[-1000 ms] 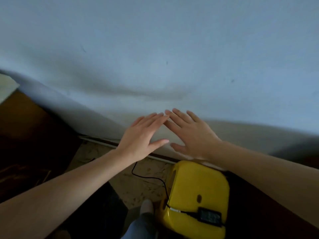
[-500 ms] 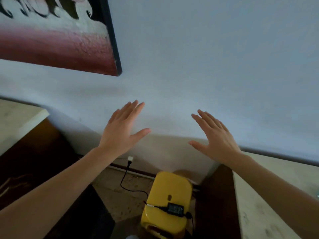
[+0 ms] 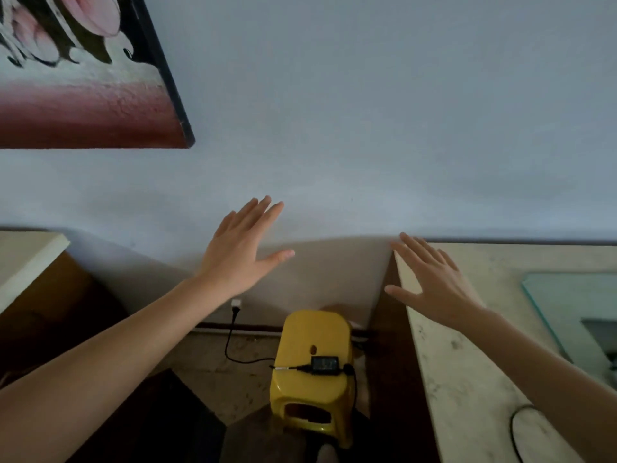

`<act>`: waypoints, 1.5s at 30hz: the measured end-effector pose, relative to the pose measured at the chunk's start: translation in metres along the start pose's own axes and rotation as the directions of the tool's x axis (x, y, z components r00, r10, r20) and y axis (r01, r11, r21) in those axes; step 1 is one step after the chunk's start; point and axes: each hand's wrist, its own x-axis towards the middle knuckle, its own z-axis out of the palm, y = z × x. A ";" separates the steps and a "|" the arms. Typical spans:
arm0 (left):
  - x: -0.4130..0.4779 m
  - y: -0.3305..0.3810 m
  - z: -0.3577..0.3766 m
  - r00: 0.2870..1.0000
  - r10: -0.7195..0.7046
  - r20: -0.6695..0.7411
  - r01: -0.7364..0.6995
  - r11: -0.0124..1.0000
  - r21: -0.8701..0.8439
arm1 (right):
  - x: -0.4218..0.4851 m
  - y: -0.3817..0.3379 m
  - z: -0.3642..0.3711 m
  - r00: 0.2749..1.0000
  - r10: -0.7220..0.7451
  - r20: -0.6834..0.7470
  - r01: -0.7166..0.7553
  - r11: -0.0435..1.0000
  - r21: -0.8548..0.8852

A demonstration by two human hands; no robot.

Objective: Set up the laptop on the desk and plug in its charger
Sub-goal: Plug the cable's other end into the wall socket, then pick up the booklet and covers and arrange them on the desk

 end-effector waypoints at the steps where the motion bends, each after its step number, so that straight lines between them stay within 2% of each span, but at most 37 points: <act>1: -0.008 0.008 0.002 1.000 0.018 0.006 -0.018 1.000 -0.010 | -0.019 0.003 0.000 1.000 0.028 -0.002 -0.028 1.000 0.001; 6: -0.074 0.042 0.038 0.994 0.085 0.073 -0.078 0.992 -0.098 | -0.132 0.009 0.015 0.981 0.195 0.011 -0.196 0.981 0.018; 10: -0.151 0.073 0.078 0.979 0.064 0.192 -0.023 0.978 -0.208 | -0.232 0.007 0.026 0.940 0.321 0.118 -0.326 0.945 0.031; 14: -0.210 0.107 0.102 0.934 0.086 0.346 0.018 0.958 -0.286 | -0.307 0.022 0.013 0.892 0.436 0.122 -0.438 0.899 -0.012; 16: -0.230 0.123 0.111 0.896 0.115 0.428 0.031 0.947 -0.319 | -0.333 0.029 0.009 0.854 0.486 0.187 -0.492 0.870 -0.014; 20: -0.270 0.155 0.130 0.791 0.179 0.585 0.024 0.946 -0.322 | -0.376 0.035 0.035 0.760 0.458 0.461 -0.479 0.874 -0.078; 24: -0.305 0.176 0.142 0.657 0.181 0.732 0.119 0.934 -0.338 | -0.395 0.042 0.061 0.738 0.456 0.497 -0.483 0.872 -0.082; 27: -0.319 0.177 0.144 0.579 0.155 0.801 0.221 0.915 -0.337 | -0.404 0.050 0.071 0.736 0.432 0.521 -0.415 0.896 -0.157; 30: -0.328 0.174 0.139 0.542 0.086 0.836 0.343 0.885 -0.314 | -0.410 0.058 0.076 0.746 0.396 0.535 -0.303 0.918 -0.258; 33: -0.339 0.179 0.134 0.522 0.011 0.853 0.426 0.863 -0.272 | -0.415 0.064 0.076 0.759 0.402 0.512 -0.287 0.913 -0.291; 36: -0.352 0.200 0.128 0.510 -0.055 0.859 0.464 0.858 -0.220 | -0.416 0.068 0.073 0.782 0.393 0.484 -0.269 0.913 -0.308; 39: -0.363 0.232 0.126 0.478 -0.058 0.877 0.444 0.877 -0.184 | -0.419 0.071 0.073 0.790 0.402 0.463 -0.261 0.904 -0.338; 42: -0.364 0.257 0.127 0.442 -0.072 0.894 0.458 0.875 -0.156 | -0.430 0.076 0.074 0.769 0.447 0.457 -0.314 0.887 -0.339; 45: -0.368 0.280 0.133 0.391 -0.142 0.909 0.571 0.812 -0.119 | -0.449 0.084 0.073 0.707 0.535 0.462 -0.465 0.844 -0.267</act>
